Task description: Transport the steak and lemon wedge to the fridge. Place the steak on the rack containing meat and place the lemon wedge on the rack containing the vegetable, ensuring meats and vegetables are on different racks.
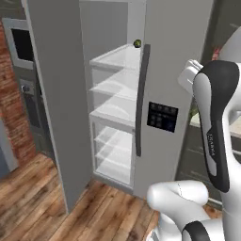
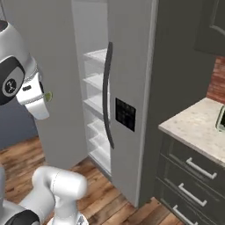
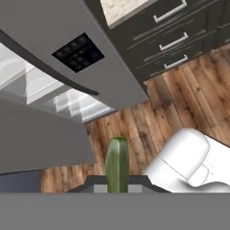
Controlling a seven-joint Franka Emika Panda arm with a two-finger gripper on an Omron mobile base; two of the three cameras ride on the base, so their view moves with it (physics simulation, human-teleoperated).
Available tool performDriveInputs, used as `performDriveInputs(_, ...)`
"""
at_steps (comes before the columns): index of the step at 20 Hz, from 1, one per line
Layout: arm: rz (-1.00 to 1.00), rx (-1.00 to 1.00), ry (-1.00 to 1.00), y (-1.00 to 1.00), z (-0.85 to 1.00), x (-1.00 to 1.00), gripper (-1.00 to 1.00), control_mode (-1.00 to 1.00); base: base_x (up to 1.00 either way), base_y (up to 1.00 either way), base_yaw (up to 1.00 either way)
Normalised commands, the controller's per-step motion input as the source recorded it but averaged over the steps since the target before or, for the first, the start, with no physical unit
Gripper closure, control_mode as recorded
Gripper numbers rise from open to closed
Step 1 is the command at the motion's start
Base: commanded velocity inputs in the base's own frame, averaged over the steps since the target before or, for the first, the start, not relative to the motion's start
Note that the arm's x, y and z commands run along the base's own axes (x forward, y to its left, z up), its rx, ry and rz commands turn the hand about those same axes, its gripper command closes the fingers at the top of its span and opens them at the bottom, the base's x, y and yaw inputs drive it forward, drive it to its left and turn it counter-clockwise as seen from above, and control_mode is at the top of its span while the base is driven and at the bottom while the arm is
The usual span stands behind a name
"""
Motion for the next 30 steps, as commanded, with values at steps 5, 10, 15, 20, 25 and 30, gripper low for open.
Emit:
performDriveInputs(5,0.0,0.0,0.0,0.0,0.0,0.0,1.0,1.0,0.86,0.99,-0.52)
performDriveInputs(10,0.0,0.0,0.0,0.0,0.0,0.0,1.0,1.0,0.55,1.0,-0.48)
performDriveInputs(15,0.0,0.0,0.0,0.0,0.0,0.0,1.0,1.0,0.5,0.85,-0.57)
performDriveInputs(20,0.0,0.0,0.0,0.0,0.0,0.0,1.0,1.0,0.82,0.61,-0.33)
performDriveInputs(25,0.0,0.0,0.0,0.0,0.0,0.0,1.0,1.0,0.96,0.1,-0.07)
performDriveInputs(30,0.0,0.0,0.0,0.0,0.0,0.0,1.0,1.0,0.96,-0.15,0.04)
